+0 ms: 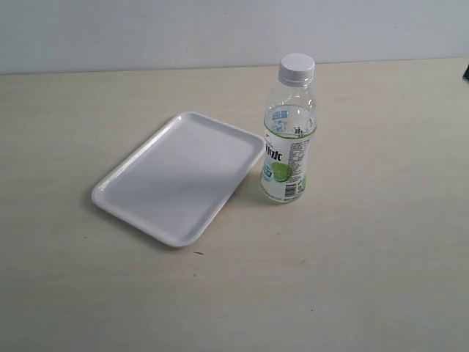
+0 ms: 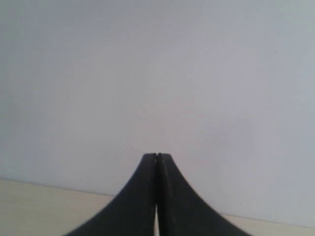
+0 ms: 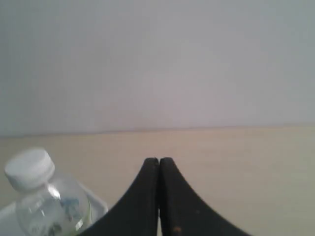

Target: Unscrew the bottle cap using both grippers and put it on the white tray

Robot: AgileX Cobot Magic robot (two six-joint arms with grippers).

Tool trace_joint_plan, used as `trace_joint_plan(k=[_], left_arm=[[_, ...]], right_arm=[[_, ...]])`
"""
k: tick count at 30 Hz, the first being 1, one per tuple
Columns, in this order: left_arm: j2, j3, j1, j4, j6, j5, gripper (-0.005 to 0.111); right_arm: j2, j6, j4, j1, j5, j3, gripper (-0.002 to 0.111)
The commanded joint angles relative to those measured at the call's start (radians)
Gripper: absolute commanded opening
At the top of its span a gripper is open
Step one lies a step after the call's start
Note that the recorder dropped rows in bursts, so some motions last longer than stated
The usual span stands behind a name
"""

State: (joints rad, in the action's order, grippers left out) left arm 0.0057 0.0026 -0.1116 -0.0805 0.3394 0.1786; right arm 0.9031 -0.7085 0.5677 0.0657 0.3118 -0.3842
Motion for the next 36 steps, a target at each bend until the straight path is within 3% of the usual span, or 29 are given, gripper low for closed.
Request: trace_joint_plan(k=[1,10,13,16,20,26,36], left_arm=[[-0.006,-0.003,0.002,0.005,0.021,-0.002,0.0],[-0.006,-0.003,0.002,0.005,0.038,0.007,0.0],[-0.006,-0.003,0.002,0.005,0.038,0.013,0.0],[-0.006,-0.003,0.002,0.005,0.038,0.013,0.0],[-0.006,-0.003,0.002,0.005,0.043,0.013,0.0],[-0.006,-0.003,0.002,0.005,0.043,0.013,0.0],[-0.006,-0.003,0.002,0.005,0.051,0.011,0.0]], right_arm=[[0.117,0.007,0.085,0.004,0.004,0.06,0.0],[0.317,0.115,0.116,0.004,0.143,0.117,0.0],[0.412,0.314,-0.056,0.004,0.193,0.117,0.002],[0.517,0.419,-0.171,0.004,0.247,0.117,0.013],[0.649,0.446,-0.191,0.004,0.315,0.117,0.032],[0.827,0.541,-0.134,0.004,0.579,0.117,0.072],[0.948,0.681,0.055,0.004,0.852,0.111,0.075]])
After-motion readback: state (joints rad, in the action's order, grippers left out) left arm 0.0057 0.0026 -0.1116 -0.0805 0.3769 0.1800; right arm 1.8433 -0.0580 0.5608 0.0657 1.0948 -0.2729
